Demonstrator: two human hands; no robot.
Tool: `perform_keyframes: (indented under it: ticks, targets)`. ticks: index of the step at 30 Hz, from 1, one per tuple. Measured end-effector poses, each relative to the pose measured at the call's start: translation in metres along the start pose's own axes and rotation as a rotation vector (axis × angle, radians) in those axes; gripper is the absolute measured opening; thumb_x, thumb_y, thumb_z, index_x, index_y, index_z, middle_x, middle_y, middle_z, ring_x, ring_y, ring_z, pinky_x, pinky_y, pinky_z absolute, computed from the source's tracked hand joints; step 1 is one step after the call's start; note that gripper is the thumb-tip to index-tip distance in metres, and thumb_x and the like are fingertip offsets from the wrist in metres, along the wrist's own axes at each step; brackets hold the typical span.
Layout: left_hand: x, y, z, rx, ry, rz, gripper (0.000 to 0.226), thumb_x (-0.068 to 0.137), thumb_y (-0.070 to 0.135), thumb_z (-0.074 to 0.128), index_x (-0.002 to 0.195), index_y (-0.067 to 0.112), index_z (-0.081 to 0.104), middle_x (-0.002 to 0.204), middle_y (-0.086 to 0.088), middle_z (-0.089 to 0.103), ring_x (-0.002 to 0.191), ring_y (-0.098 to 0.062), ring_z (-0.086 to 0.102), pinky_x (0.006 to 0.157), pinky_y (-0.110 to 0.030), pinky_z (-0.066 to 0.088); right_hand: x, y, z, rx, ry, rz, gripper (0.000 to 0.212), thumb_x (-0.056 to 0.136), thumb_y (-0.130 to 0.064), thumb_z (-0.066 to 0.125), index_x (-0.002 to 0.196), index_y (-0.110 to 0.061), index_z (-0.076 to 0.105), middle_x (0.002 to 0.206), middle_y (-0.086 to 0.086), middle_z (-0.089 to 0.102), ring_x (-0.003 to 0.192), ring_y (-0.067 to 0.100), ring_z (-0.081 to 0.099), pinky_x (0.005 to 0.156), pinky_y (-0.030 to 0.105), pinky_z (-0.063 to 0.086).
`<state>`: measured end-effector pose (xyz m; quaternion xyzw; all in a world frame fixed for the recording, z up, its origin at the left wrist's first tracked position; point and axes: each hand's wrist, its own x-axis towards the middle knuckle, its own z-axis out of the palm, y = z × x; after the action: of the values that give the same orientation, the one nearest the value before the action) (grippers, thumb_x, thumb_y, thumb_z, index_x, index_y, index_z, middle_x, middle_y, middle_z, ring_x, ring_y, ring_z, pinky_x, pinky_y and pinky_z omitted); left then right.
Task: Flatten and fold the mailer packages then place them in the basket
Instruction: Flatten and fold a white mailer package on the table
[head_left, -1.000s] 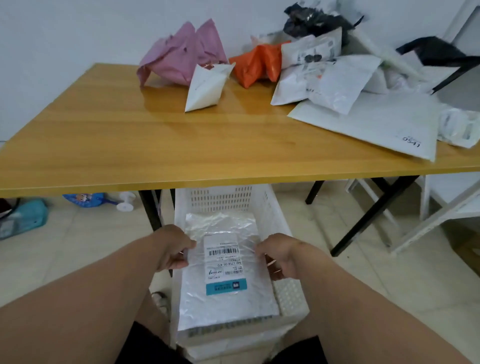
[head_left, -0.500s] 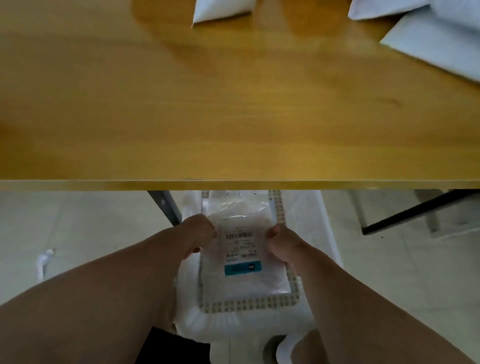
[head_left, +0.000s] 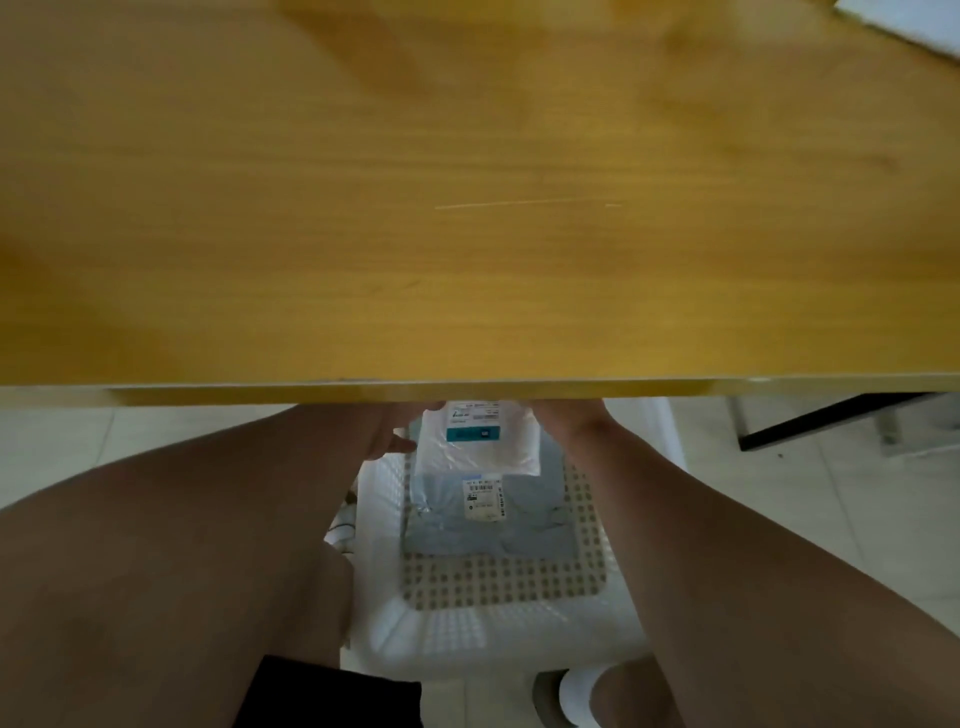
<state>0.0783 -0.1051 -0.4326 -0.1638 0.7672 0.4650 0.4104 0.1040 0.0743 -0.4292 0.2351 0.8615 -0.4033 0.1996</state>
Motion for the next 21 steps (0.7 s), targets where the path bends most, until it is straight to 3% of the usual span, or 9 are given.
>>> perform_keyframes:
  ticks: [3, 4, 6, 8, 10, 11, 14, 18, 21]
  targets:
    - [-0.005, 0.004, 0.0, 0.054, 0.039, 0.017, 0.031, 0.102, 0.014, 0.047, 0.133, 0.015, 0.051, 0.146, -0.006, 0.045, 0.13, -0.022, 0.044, 0.086, -0.033, 0.05, -0.003, 0.001, -0.006, -0.016, -0.017, 0.02, 0.011, 0.095, -0.012, 0.053, 0.086, -0.008, 0.058, 0.087, 0.007, 0.056, 0.093, 0.026, 0.055, 0.084, 0.037, 0.048]
    - [-0.007, 0.007, 0.001, 0.061, 0.076, 0.021, 0.025, 0.102, 0.017, 0.048, 0.126, 0.017, 0.053, 0.139, -0.005, 0.05, 0.12, -0.019, 0.05, 0.088, -0.034, 0.051, -0.006, 0.003, -0.008, -0.026, -0.047, 0.05, 0.013, 0.094, -0.012, 0.055, 0.101, -0.004, 0.062, 0.097, 0.01, 0.06, 0.098, 0.027, 0.057, 0.085, 0.037, 0.048]
    - [-0.013, 0.016, 0.003, 0.076, 0.116, 0.013, 0.019, 0.102, 0.021, 0.049, 0.12, 0.017, 0.054, 0.117, -0.003, 0.056, 0.097, -0.014, 0.051, 0.089, -0.033, 0.049, -0.011, 0.004, -0.009, -0.047, -0.122, 0.091, 0.044, 0.093, -0.014, 0.06, 0.135, -0.005, 0.054, 0.13, 0.015, 0.058, 0.109, 0.026, 0.058, 0.085, 0.032, 0.048]
    - [-0.021, 0.022, 0.006, 0.165, 0.106, 0.025, 0.03, 0.103, 0.024, 0.048, 0.131, 0.013, 0.05, 0.112, -0.005, 0.058, 0.091, -0.015, 0.048, 0.08, -0.03, 0.046, -0.019, 0.004, -0.009, -0.061, -0.191, 0.087, 0.059, 0.091, -0.015, 0.062, 0.147, -0.015, 0.043, 0.148, 0.013, 0.044, 0.123, 0.027, 0.053, 0.097, 0.029, 0.046]
    - [-0.033, 0.029, 0.008, 0.325, 0.088, 0.066, 0.042, 0.103, 0.027, 0.048, 0.141, 0.011, 0.042, 0.105, -0.003, 0.057, 0.082, -0.015, 0.05, 0.069, -0.028, 0.044, -0.029, 0.0, -0.011, -0.086, -0.24, 0.087, 0.061, 0.091, -0.016, 0.063, 0.148, -0.017, 0.041, 0.151, 0.011, 0.041, 0.129, 0.027, 0.049, 0.105, 0.033, 0.043]
    - [-0.039, 0.031, 0.008, 0.401, 0.081, 0.089, 0.049, 0.102, 0.029, 0.049, 0.146, 0.013, 0.036, 0.109, -0.003, 0.056, 0.085, -0.017, 0.052, 0.07, -0.028, 0.046, -0.034, -0.004, -0.013, -0.118, -0.261, 0.078, 0.06, 0.091, -0.019, 0.063, 0.147, -0.016, 0.042, 0.15, 0.011, 0.042, 0.13, 0.026, 0.049, 0.106, 0.033, 0.042]
    - [-0.063, 0.039, 0.008, 0.565, 0.045, 0.13, 0.061, 0.101, 0.033, 0.05, 0.155, 0.023, 0.023, 0.148, -0.008, 0.041, 0.12, -0.027, 0.052, 0.089, -0.035, 0.05, -0.052, -0.022, -0.022, -0.278, -0.317, -0.004, 0.051, 0.096, -0.024, 0.058, 0.143, -0.01, 0.046, 0.145, 0.013, 0.048, 0.129, 0.027, 0.049, 0.106, 0.033, 0.042]
    - [-0.101, 0.05, 0.007, 0.664, -0.004, 0.176, 0.062, 0.1, 0.04, 0.05, 0.154, 0.027, 0.024, 0.155, -0.006, 0.034, 0.125, -0.026, 0.05, 0.096, -0.036, 0.051, -0.086, -0.049, -0.042, -0.511, -0.314, -0.117, 0.046, 0.101, -0.03, 0.045, 0.14, -0.006, 0.049, 0.146, 0.013, 0.047, 0.13, 0.026, 0.047, 0.104, 0.029, 0.039]
    - [-0.135, 0.061, 0.008, 0.759, -0.02, 0.231, 0.061, 0.101, 0.04, 0.047, 0.154, 0.025, 0.023, 0.154, -0.004, 0.035, 0.127, -0.023, 0.049, 0.1, -0.038, 0.05, -0.11, -0.06, -0.057, -0.62, -0.276, -0.188, 0.038, 0.101, -0.034, 0.043, 0.123, -0.007, 0.057, 0.126, 0.012, 0.056, 0.105, 0.022, 0.05, 0.079, 0.028, 0.041]
